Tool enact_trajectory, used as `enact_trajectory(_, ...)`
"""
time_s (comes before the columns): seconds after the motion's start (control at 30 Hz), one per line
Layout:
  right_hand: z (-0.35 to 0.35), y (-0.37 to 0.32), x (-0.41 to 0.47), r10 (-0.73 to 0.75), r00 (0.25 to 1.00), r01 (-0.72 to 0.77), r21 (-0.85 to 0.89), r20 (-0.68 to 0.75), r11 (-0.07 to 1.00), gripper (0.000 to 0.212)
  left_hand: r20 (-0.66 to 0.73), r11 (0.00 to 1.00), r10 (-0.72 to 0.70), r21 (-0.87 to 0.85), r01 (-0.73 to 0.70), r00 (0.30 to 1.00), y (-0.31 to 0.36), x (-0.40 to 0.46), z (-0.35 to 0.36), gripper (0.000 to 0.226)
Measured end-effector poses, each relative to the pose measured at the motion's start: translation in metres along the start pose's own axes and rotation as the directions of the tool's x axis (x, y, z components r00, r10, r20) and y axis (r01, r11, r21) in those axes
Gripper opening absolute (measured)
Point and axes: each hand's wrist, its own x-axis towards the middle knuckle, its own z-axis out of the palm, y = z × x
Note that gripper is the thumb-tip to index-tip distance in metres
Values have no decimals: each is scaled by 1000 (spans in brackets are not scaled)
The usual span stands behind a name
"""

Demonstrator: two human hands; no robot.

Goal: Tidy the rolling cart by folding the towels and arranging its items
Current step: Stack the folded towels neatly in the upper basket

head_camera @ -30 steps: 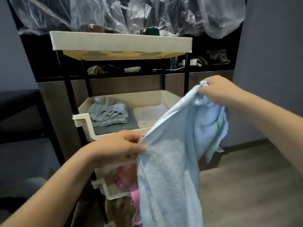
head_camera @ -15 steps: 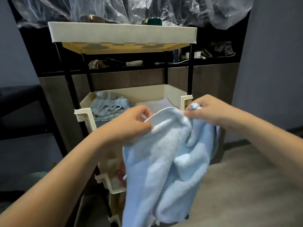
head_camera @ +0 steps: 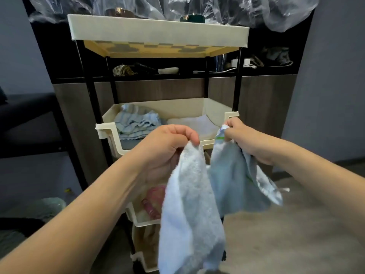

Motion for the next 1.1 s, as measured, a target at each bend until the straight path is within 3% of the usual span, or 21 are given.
enact_trajectory(0.07, -3, 0, -2, 8, 1000, -10, 127, 16, 992, 10, 2, 999, 36, 30, -36, 999, -1, 3, -1, 43)
enact_trajectory(0.13, -8, 1, -4, -5, 1000, 6, 75, -12, 997, 14, -29, 924, 185, 347, -164, 982, -4, 3, -6, 40)
enact_trajectory(0.17, -9, 1, -5, -31, 999, 31, -9, -15, 999, 12, -60, 812, 290, 544, -213, 955, -7, 5, -9, 34)
enact_trajectory(0.23, -7, 2, -6, -139, 990, 144, -250, 35, 958, 6, -77, 576, 472, 781, -241, 878, -8, 8, -11, 16)
enact_trajectory(0.3, -3, 1, -9, -252, 962, 270, -495, 105, 826, 7, -32, 419, 553, 874, -245, 833, -9, 10, -10, 9)
enact_trajectory(0.37, 3, -1, -10, -330, 935, 337, -605, 129, 722, 16, -16, 362, 557, 905, -225, 830, -11, 15, -10, 21)
enact_trajectory(0.43, 8, -7, -12, -331, 935, 337, -615, 128, 713, 23, -96, 551, 484, 805, -218, 870, -9, 19, -10, 30)
enact_trajectory(0.5, 8, -11, -13, -217, 962, 273, -505, 168, 819, 23, -170, 773, 335, 611, -168, 927, -10, 24, -12, 30)
enact_trajectory(0.53, 7, -12, -14, -154, 965, 229, -391, 213, 891, 24, -189, 817, 286, 560, -136, 939, -12, 26, -14, 28)
enact_trajectory(0.63, 0, -3, -16, -109, 950, 119, -17, 294, 993, 16, -195, 802, 270, 587, -109, 943, -16, 31, -18, 29)
enact_trajectory(0.73, -4, 10, -14, -162, 967, 126, 181, 196, 975, 25, -198, 784, 279, 612, -104, 940, -15, 34, -18, 35)
enact_trajectory(0.87, 7, 24, -20, -164, 985, 169, -117, 46, 979, 39, -215, 796, 209, 604, -38, 954, -16, 42, -12, 40)
enact_trajectory(1.0, 23, 35, -29, -138, 984, 150, -112, 109, 982, 21, -147, 844, 198, 529, -92, 969, -14, 43, -5, 31)
enact_trajectory(1.1, 26, 42, -31, -175, 966, 221, -262, 189, 940, 48, -90, 906, 210, 392, -159, 974, -11, 41, -6, 27)
